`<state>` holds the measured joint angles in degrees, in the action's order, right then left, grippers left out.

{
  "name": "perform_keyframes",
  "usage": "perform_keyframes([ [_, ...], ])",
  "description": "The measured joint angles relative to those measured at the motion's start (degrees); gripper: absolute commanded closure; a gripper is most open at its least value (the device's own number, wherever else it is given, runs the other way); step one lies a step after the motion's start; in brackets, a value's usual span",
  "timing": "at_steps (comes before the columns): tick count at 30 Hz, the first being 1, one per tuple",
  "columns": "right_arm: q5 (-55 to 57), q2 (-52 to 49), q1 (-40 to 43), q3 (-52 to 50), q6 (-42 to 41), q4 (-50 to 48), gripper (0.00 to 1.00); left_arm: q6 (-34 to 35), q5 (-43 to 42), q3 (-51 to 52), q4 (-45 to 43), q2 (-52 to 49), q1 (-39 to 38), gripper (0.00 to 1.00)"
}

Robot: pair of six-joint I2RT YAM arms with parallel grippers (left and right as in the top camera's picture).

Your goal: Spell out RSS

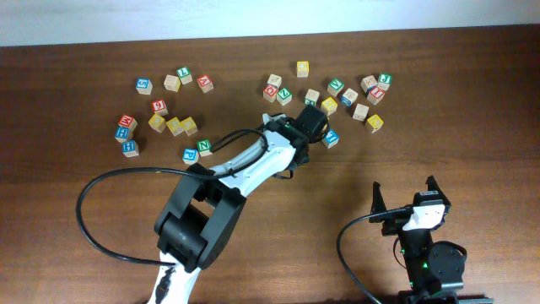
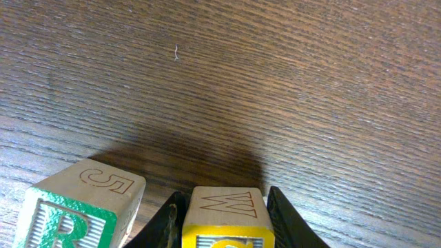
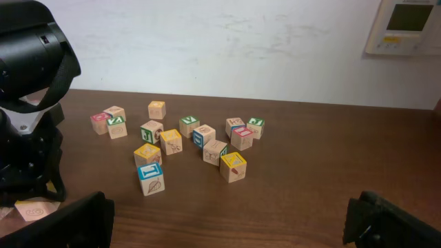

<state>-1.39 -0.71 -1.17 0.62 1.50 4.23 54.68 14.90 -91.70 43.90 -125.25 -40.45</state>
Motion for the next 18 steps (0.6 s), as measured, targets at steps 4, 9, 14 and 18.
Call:
perform_keyframes([
  [4,0.00,0.00,0.00,0.00,0.00,0.00,0.02,0.00,0.28,-0.02,1.22,0.00,0.00,0.73],
  [9,0.00,0.00,0.00,0.00,-0.02,0.02,0.02,-2.51,0.42,-0.02,1.79,0.00,0.00,0.75],
  [14,0.00,0.00,0.00,0.00,0.00,0.00,0.02,-7.87,0.44,-0.02,1.88,0.00,0.00,0.75],
  [18,-0.02,0.00,0.00,0.00,0.00,0.00,0.02,-11.30,0.44,-0.02,1.86,0.00,0.00,0.75],
])
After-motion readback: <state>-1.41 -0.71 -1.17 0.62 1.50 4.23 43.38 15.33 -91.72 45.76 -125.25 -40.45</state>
